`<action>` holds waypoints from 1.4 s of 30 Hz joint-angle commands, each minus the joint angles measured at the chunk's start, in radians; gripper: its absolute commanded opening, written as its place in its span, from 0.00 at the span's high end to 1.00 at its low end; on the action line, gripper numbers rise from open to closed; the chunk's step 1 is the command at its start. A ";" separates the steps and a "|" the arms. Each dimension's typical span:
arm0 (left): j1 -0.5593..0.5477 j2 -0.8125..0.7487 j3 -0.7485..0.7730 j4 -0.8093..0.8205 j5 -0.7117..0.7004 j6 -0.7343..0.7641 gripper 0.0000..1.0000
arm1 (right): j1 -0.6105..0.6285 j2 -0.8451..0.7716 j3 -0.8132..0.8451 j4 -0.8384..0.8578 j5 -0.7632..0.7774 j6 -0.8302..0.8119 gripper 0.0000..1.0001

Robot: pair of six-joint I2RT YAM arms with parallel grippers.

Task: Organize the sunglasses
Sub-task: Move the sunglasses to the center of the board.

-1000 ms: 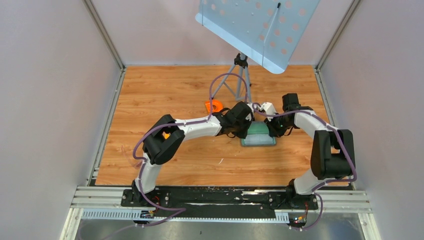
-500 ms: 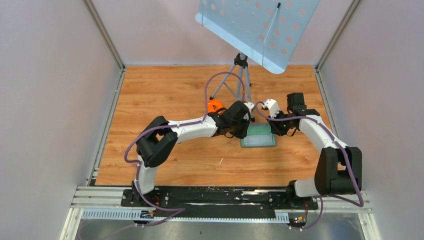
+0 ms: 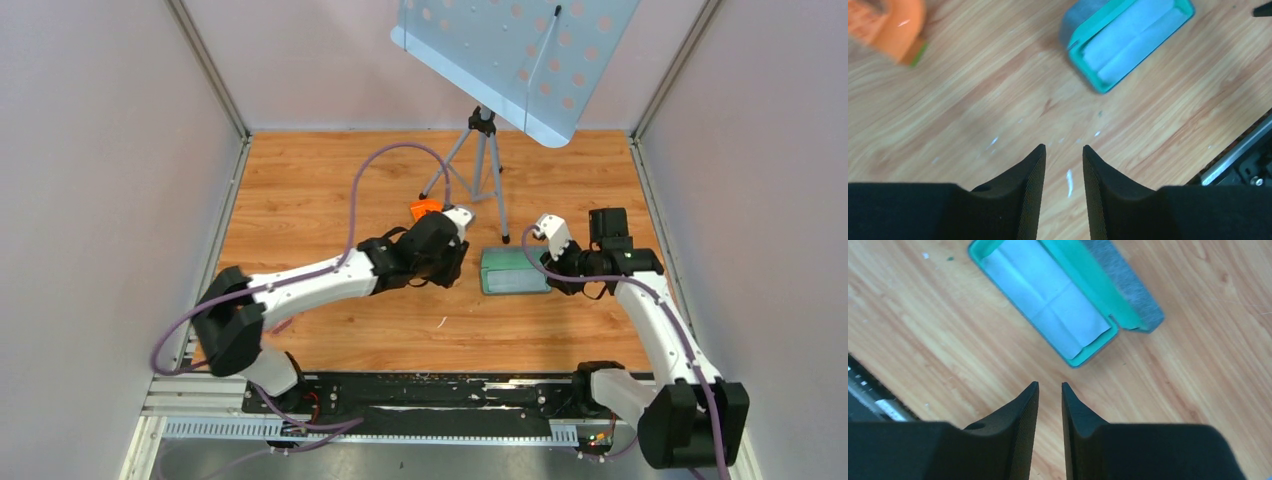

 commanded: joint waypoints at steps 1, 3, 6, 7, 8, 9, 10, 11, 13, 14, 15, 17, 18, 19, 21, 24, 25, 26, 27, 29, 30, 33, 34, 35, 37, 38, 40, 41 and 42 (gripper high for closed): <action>-0.003 -0.221 -0.122 -0.135 -0.232 0.015 0.60 | -0.013 -0.084 -0.047 -0.139 -0.076 -0.018 0.71; 0.000 -0.320 -0.166 -0.198 -0.342 -0.002 0.52 | -0.013 -0.116 -0.049 -0.143 -0.070 -0.019 0.68; 0.029 -0.465 -0.221 -0.322 -0.492 -0.075 0.42 | -0.013 -0.146 -0.047 -0.145 -0.070 -0.014 0.66; 0.048 -0.511 -0.242 -0.355 -0.515 -0.101 0.40 | -0.014 -0.149 -0.049 -0.143 -0.074 -0.013 0.65; 0.076 -0.550 -0.262 -0.376 -0.520 -0.114 0.39 | -0.012 -0.148 -0.052 -0.142 -0.078 -0.013 0.65; 0.108 -0.590 -0.284 -0.396 -0.511 -0.118 0.39 | -0.013 -0.148 -0.053 -0.142 -0.081 -0.014 0.65; 0.138 -0.619 -0.298 -0.421 -0.490 -0.114 0.39 | -0.013 -0.144 -0.054 -0.142 -0.082 -0.015 0.65; 0.172 -0.651 -0.306 -0.450 -0.462 -0.108 0.39 | -0.013 -0.143 -0.054 -0.145 -0.083 -0.015 0.65; 0.217 -0.680 -0.304 -0.526 -0.411 -0.085 0.39 | -0.013 -0.139 -0.054 -0.145 -0.087 -0.016 0.65; 0.223 -0.689 -0.290 -0.571 -0.413 -0.097 0.37 | -0.014 -0.141 -0.055 -0.146 -0.091 -0.017 0.65; 0.227 -0.703 -0.275 -0.593 -0.383 -0.106 0.37 | -0.013 -0.143 -0.055 -0.148 -0.095 -0.021 0.65; 0.232 -0.708 -0.253 -0.597 -0.298 -0.097 0.37 | -0.013 -0.149 -0.057 -0.151 -0.108 -0.029 0.64; 0.236 -0.682 -0.227 -0.633 -0.302 -0.100 0.36 | -0.013 -0.150 -0.057 -0.153 -0.115 -0.032 0.64; 0.247 -0.646 -0.178 -0.677 -0.302 -0.095 0.37 | -0.013 -0.153 -0.057 -0.154 -0.121 -0.036 0.64; 0.258 -0.562 -0.105 -0.768 -0.285 -0.041 0.37 | -0.012 -0.155 -0.055 -0.160 -0.137 -0.040 0.64; 0.259 -0.447 0.000 -0.913 -0.388 0.016 0.38 | -0.006 -0.150 -0.040 -0.162 -0.211 -0.061 0.63; 0.266 -0.441 0.013 -0.928 -0.426 0.022 0.38 | 0.004 -0.142 -0.030 -0.156 -0.242 -0.063 0.63; 0.288 -0.462 0.018 -0.921 -0.445 0.024 0.37 | 0.026 -0.126 -0.014 -0.150 -0.266 -0.063 0.62; 0.329 -0.494 0.014 -0.897 -0.425 0.027 0.36 | 0.063 -0.104 0.008 -0.136 -0.274 -0.054 0.61; 0.464 -0.570 -0.009 -0.826 -0.301 0.035 0.36 | 0.210 -0.037 0.071 -0.101 -0.228 -0.028 0.62; 0.535 -0.603 -0.020 -0.795 -0.232 0.036 0.36 | 0.290 0.020 0.109 -0.096 -0.176 -0.029 0.63; 0.679 -0.637 -0.032 -0.751 -0.148 0.062 0.36 | 0.464 0.160 0.262 -0.080 -0.139 -0.039 0.66; 0.695 -0.633 -0.036 -0.745 -0.157 0.068 0.35 | 0.505 0.208 0.314 -0.071 -0.150 -0.035 0.66; 0.721 -0.627 -0.047 -0.727 -0.142 0.074 0.35 | 0.543 0.257 0.361 -0.064 -0.164 -0.031 0.66; 0.804 -0.624 -0.075 -0.680 -0.058 0.068 0.35 | 0.620 0.360 0.472 -0.057 -0.177 -0.033 0.65; 0.854 -0.627 -0.088 -0.648 0.001 0.055 0.35 | 0.659 0.415 0.518 -0.049 -0.170 -0.036 0.65; 0.929 -0.628 -0.105 -0.595 0.083 0.014 0.35 | 0.741 0.521 0.616 -0.034 -0.130 -0.050 0.65; 0.947 -0.625 -0.106 -0.575 0.087 -0.008 0.35 | 0.776 0.573 0.660 -0.024 -0.115 -0.060 0.65; 0.960 -0.625 -0.107 -0.560 0.079 -0.038 0.36 | 0.806 0.618 0.700 -0.014 -0.108 -0.065 0.65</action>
